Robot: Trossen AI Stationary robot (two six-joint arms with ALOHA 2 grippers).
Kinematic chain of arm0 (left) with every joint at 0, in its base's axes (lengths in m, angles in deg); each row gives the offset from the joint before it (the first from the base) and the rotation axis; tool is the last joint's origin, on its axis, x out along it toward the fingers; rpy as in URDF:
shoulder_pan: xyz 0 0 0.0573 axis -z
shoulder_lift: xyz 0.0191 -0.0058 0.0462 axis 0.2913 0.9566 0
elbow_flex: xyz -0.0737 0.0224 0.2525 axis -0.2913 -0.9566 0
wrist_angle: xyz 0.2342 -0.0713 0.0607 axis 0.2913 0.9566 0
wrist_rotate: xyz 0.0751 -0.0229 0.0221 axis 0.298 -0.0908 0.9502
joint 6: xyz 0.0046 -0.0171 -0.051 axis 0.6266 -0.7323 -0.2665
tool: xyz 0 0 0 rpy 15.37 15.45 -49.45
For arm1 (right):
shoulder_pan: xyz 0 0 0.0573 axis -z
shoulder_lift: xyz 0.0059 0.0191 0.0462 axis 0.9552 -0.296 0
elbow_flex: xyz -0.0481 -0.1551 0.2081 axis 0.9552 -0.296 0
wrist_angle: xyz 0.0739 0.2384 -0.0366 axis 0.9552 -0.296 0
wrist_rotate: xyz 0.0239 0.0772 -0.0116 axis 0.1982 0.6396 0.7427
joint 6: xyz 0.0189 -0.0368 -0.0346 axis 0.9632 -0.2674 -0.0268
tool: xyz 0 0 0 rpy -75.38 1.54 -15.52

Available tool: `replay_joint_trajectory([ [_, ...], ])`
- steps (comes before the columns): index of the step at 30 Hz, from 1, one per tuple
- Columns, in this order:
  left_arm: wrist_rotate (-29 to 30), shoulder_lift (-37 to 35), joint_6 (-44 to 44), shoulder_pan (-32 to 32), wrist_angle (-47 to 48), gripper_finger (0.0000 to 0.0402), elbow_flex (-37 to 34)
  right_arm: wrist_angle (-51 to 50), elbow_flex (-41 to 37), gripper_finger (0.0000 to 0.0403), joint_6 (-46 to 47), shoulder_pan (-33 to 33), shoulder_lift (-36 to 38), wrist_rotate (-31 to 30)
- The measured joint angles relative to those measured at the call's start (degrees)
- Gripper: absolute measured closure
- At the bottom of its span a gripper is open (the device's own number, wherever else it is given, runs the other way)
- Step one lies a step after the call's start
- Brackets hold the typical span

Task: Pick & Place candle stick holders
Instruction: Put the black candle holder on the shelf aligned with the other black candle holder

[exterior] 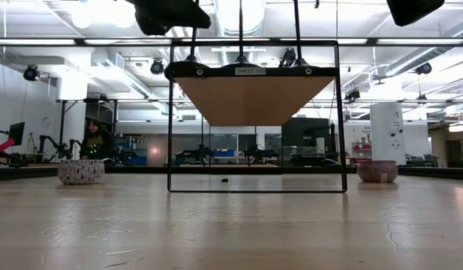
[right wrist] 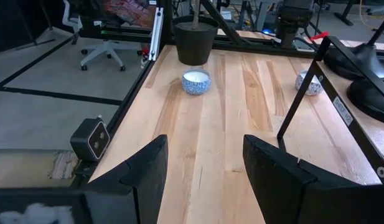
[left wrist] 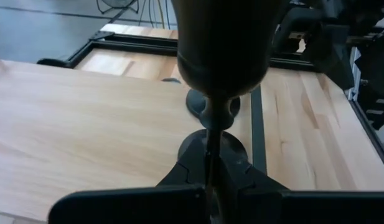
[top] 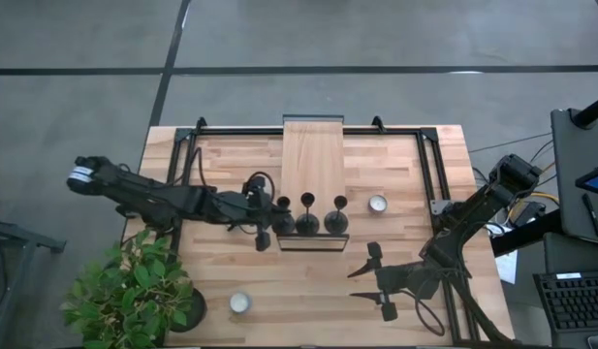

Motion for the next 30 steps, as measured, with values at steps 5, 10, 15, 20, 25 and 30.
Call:
replay_joint_trajectory([
  [5,-0.1,1.3,0.1,-0.1,-1.8,0.0397,0.1,0.1,0.0,0.02,0.0,0.0,0.0,0.0],
  [10,-0.8,1.5,0.5,-0.1,-3.1,0.0398,0.1,0.1,0.0,0.02,0.0,0.0,0.0,0.0],
  [15,-0.6,1.9,0.5,-0.1,-3.7,0.0395,0.0,0.1,0.0,0.02,0.0,0.0,0.0,0.0],
  [20,-0.3,3.0,0.9,-0.1,-5.2,0.0396,0.0,0.1,0.0,0.02,0.0,0.0,0.0,0.0],
  [25,-0.2,3.7,1.0,-0.2,-6.0,0.0391,0.0,0.1,0.0,0.02,0.0,0.0,0.0,0.0],
  [30,-0.2,3.7,1.9,-0.2,-7.3,0.0392,0.0,0.1,0.0,0.02,0.0,0.0,0.0,0.0],
])
